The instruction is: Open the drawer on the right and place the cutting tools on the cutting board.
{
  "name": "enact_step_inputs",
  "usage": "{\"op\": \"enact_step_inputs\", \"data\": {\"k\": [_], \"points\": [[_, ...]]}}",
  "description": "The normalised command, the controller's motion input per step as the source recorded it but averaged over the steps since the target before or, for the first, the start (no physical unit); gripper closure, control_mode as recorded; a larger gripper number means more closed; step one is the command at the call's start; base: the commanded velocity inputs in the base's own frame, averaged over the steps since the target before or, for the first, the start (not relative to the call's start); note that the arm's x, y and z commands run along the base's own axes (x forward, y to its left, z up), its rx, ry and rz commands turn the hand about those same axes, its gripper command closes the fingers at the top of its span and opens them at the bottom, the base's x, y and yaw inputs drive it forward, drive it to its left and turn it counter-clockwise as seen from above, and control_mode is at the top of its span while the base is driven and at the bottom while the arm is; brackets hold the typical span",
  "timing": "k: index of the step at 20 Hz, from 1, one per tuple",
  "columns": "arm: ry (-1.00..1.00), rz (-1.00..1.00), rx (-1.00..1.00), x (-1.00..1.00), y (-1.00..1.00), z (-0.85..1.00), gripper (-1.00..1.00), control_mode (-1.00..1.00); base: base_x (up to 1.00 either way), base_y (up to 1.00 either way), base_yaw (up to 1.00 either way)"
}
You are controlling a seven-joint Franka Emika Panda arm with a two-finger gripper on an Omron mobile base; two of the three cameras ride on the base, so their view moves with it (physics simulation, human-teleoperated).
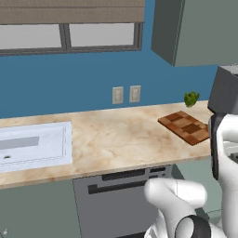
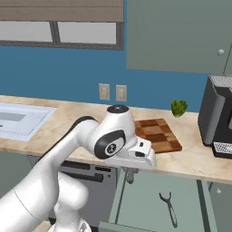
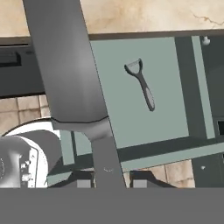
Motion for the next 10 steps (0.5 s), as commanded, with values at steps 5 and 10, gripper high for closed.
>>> {"op": "enact_step_inputs", "data": {"k": [5,10], "points": [[0.0,0.0,0.0,0.95,0.47,0.34,1.0,-1.0,0.0,0.0,0.0],[0.01,0.0,0.0,0.9,0.26,0.2,1.0,-1.0,0.0,0.0,0.0]]}}
